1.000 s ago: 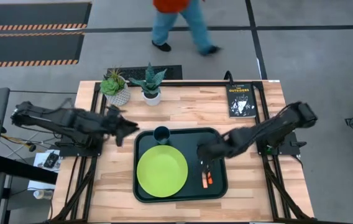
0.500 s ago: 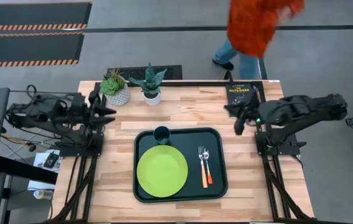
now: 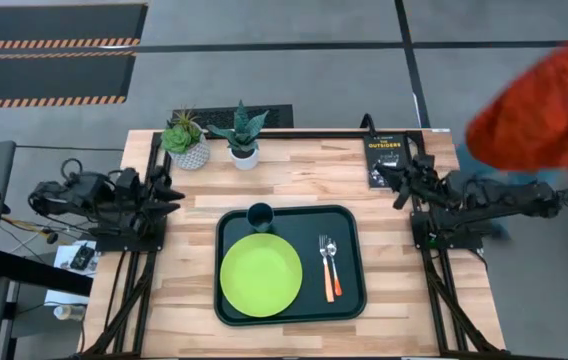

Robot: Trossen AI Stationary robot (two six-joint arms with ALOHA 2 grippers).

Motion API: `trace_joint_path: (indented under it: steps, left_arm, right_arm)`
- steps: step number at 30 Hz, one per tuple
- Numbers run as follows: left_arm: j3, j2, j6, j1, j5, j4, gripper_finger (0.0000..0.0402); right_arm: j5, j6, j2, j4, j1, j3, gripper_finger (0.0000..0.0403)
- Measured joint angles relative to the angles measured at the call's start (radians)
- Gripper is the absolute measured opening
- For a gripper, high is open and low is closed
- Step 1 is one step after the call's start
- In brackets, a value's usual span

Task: Pick and place plate/cup/fork/spoon on tray
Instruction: Return to Home Position

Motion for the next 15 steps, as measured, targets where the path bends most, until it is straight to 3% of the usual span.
trace_joint_path:
  steps: [4, 8, 15]
  left_arm:
    - [-0.124, -0.149, -0.060, 0.000, -0.001, 0.005, 0.0125]
    - [-0.153, -0.127, -0.063, 0.000, 0.022, -0.009, 0.0125]
    - [-0.233, -0.147, -0.059, 0.000, -0.007, 0.040, 0.0125]
  right_arm:
    - [-0.017, 0.021, -0.160, 0.015, -0.033, -0.113, 0.0029]
    - [-0.040, 0.022, -0.347, 0.015, -0.055, -0.221, 0.0030]
    - [-0.102, 0.103, -0.301, 0.066, -0.054, -0.380, 0.0030]
